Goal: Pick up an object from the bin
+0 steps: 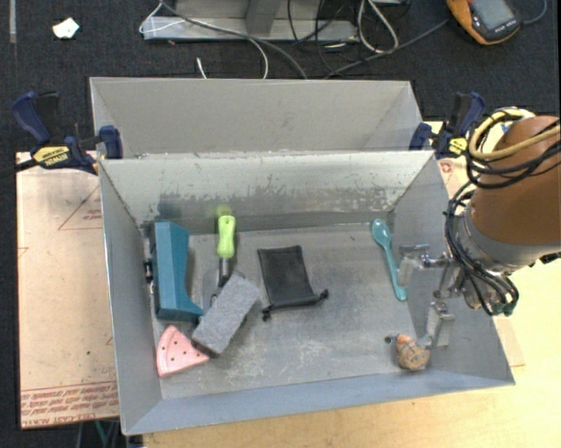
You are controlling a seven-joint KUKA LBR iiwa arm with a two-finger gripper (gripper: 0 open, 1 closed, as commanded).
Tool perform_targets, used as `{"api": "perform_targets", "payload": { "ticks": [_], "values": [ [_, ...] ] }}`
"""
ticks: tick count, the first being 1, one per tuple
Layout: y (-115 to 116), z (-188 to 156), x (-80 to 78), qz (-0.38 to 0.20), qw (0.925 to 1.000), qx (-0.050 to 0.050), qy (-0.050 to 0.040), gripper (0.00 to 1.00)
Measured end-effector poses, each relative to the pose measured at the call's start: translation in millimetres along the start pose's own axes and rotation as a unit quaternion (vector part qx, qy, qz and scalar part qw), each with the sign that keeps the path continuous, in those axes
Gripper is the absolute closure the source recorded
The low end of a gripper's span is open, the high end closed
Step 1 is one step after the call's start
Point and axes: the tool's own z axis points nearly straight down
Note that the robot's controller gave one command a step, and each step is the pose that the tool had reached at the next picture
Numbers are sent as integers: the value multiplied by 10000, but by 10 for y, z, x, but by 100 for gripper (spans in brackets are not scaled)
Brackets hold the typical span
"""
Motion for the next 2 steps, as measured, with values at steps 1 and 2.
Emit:
{"api": "perform_targets", "payload": {
  "ticks": [1,2],
  "values": [
    [4,-37,-16,-15,10000,6,-38,0],
    [206,504,-92,-339,9994,10,-66,0]
  ]
}}
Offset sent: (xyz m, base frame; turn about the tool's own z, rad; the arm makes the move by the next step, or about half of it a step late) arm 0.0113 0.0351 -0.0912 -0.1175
